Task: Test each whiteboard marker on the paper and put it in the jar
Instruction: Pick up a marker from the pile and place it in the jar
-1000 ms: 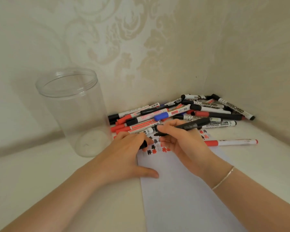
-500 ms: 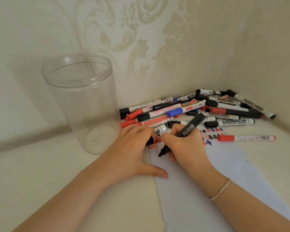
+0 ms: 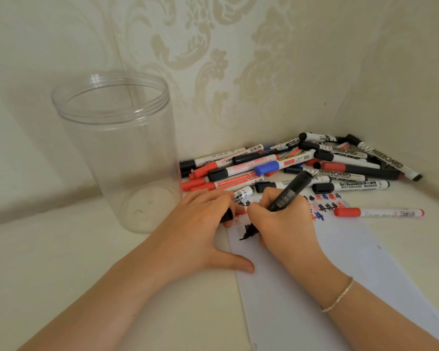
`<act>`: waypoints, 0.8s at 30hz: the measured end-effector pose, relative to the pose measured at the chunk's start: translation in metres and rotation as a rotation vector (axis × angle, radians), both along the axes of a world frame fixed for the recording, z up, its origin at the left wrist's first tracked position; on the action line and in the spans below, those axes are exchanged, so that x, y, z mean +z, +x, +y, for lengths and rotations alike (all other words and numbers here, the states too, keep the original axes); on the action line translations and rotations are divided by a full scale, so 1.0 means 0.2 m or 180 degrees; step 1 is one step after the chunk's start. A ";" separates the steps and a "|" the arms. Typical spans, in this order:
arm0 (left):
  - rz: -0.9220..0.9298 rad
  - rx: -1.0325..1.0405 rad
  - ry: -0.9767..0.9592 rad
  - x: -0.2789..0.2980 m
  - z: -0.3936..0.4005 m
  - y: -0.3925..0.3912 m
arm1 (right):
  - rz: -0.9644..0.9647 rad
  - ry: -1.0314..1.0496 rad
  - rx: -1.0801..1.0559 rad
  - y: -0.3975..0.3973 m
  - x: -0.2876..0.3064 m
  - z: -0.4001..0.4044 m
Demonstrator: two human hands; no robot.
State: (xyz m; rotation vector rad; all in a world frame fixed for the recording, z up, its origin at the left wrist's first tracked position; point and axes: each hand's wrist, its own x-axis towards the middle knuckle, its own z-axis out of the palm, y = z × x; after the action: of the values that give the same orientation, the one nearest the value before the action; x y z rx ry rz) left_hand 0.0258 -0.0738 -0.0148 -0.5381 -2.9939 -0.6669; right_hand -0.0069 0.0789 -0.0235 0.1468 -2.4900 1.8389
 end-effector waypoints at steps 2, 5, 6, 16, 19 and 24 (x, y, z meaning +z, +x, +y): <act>-0.0036 -0.0018 -0.0020 0.00 0.00 0.00 | -0.0138 -0.0108 0.0052 0.00 0.01 0.00; -0.0041 -0.0008 -0.0019 0.01 0.00 0.01 | -0.0189 -0.0088 0.0151 0.01 0.01 0.00; -0.0023 0.0002 -0.0031 0.00 0.00 0.01 | -0.0147 -0.0049 0.0161 0.01 0.01 0.00; -0.0018 -0.0039 -0.0001 -0.01 0.00 0.00 | -0.0167 -0.0116 0.0098 0.01 0.01 0.00; 0.0002 -0.0053 -0.0028 -0.01 0.00 0.00 | -0.0169 -0.0076 0.0151 0.01 0.01 0.00; 0.0011 -0.0050 -0.0036 -0.01 0.00 0.00 | -0.0199 -0.0213 0.0031 0.01 0.02 0.01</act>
State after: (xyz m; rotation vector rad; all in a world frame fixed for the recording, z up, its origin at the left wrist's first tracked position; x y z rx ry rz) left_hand 0.0255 -0.0738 -0.0160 -0.5636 -2.9951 -0.6496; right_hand -0.0058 0.0804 -0.0203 0.1008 -2.4680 1.9579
